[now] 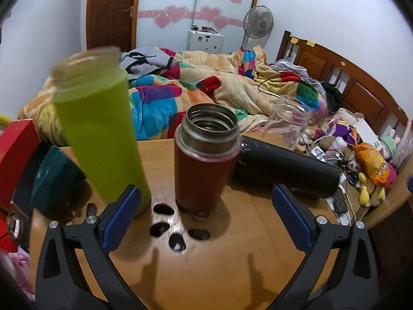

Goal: Flip cup upside down
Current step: 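Move the left tool to the red cup and close it around the body, then lift the red cup with the left tool and tilt it onto its side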

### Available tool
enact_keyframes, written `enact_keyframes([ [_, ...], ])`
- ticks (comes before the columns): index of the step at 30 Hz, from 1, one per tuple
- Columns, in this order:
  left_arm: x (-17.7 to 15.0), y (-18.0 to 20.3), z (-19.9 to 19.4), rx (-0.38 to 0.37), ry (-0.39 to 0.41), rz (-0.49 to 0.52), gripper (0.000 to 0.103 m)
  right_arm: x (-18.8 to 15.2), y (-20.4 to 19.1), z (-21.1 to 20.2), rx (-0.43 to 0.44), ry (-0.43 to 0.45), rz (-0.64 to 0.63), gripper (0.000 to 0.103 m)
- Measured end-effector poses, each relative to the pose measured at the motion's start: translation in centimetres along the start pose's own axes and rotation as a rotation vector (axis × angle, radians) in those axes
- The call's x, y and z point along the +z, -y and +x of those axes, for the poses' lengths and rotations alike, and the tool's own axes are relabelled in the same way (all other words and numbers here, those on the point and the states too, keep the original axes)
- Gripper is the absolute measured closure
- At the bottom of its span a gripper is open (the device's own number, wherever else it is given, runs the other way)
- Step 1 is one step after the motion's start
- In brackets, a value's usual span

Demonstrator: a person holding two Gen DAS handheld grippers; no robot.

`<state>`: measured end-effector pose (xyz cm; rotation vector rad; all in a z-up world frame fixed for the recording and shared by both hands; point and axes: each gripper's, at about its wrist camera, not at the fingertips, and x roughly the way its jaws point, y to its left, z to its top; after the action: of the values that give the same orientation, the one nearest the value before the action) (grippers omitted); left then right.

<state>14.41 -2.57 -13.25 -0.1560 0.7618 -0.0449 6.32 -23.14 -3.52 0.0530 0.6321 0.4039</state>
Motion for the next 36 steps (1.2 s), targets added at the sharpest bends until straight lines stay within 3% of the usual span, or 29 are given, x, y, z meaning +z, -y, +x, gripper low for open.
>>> enact_keyframes([
  [1, 0.2, 0.1, 0.5, 0.001, -0.003, 0.001, 0.010, -0.1, 0.3, 0.1, -0.002, -0.005, 0.002, 0.000],
  [6, 1.2, 0.1, 3.3, 0.047, -0.014, -0.005, 0.016, -0.9, 1.3, 0.7, -0.006, -0.029, 0.010, 0.000],
  [8, 1.5, -0.1, 4.1, 0.054, -0.020, -0.013, 0.024, -1.2, 1.6, 1.0, -0.003, -0.043, 0.017, 0.000],
  [10, 1.6, -0.3, 4.7, 0.034, -0.033, -0.018, 0.039, -1.4, 1.8, 1.3, 0.001, -0.054, 0.020, 0.000],
  [15, 1.2, 0.2, 3.9, 0.014, -0.046, 0.021, 0.041, -2.2, 2.0, 2.1, 0.008, -0.085, 0.019, 0.000],
  [24, -1.1, -0.9, -0.2, -0.164, -0.143, 0.007, 0.042, -3.7, 0.5, 3.8, 0.021, -0.120, -0.041, 0.000],
  [33, -4.4, -3.1, -4.4, -0.338, -0.251, -0.047, 0.042, -7.0, -3.3, 6.6, 0.150, -0.172, -0.210, 0.000],
  [36, -5.1, -3.4, -5.2, -0.364, -0.266, -0.043, 0.042, -8.0, -4.6, 8.0, 0.192, -0.218, -0.240, 0.002],
])
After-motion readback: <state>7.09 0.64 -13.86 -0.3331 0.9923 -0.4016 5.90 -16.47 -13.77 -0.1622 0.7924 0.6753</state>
